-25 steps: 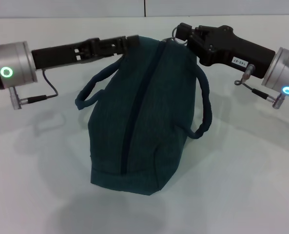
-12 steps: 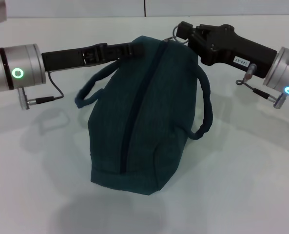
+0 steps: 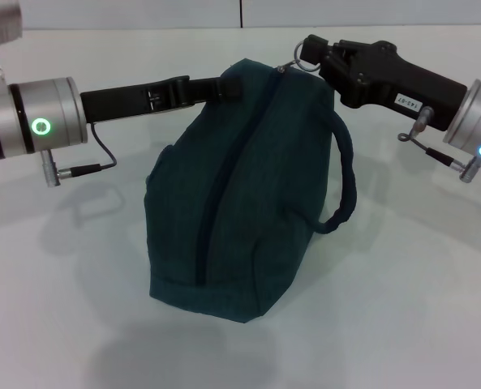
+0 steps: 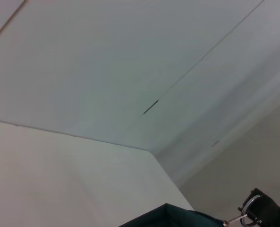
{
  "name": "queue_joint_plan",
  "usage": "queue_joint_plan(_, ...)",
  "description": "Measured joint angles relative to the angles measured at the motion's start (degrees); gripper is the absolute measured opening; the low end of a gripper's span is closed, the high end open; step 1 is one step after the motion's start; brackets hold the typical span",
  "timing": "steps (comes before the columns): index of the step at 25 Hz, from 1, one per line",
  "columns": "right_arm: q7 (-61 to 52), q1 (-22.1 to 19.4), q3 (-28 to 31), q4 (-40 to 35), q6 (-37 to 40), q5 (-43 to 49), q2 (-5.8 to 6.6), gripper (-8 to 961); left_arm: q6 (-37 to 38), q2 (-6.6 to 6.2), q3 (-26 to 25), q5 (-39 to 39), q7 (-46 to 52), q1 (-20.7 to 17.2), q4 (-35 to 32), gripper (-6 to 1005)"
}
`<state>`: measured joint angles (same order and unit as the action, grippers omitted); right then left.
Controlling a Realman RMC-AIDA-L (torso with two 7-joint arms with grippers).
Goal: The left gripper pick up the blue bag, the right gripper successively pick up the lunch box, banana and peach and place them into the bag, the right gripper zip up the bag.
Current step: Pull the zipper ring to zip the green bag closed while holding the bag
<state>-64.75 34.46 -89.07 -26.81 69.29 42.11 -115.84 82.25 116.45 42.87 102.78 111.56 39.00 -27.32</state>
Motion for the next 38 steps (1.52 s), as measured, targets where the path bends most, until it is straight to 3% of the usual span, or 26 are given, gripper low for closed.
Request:
queue_joint_plan(4, 0.01, -0.41, 0.9, 0.07, 0.47, 0.01, 0.0, 5, -0.01, 0.23, -0.19, -0.26, -0.07, -0.04, -0.02, 248)
queue_joint_plan(15, -0.7, -1.43, 2.49, 2.25, 3.44, -1.38, 0.04, 6, 3.09, 1.55, -0.03, -0.54, -6.11, -0.51, -0.02, 161)
queue_joint_plan(21, -2.75, -1.67, 2.59, 4.5, 6.22, -3.6, 0.13, 6, 6.43, 2.39, -0.23, -1.11, -7.56, -1.1, -2.55, 145)
queue_joint_plan(27, -4.49, -2.22, 2.6, 5.39, 6.81, -4.56, 0.1, 6, 10.97, 2.5, 0.0, -5.25, -10.05, -2.38, -3.31, 146)
queue_joint_plan(38, -4.72, -2.14, 2.81, 6.7, 8.49, -5.8, 0.19, 20, 14.18, 2.66, -0.06, -5.31, -10.49, -3.05, -3.08, 146)
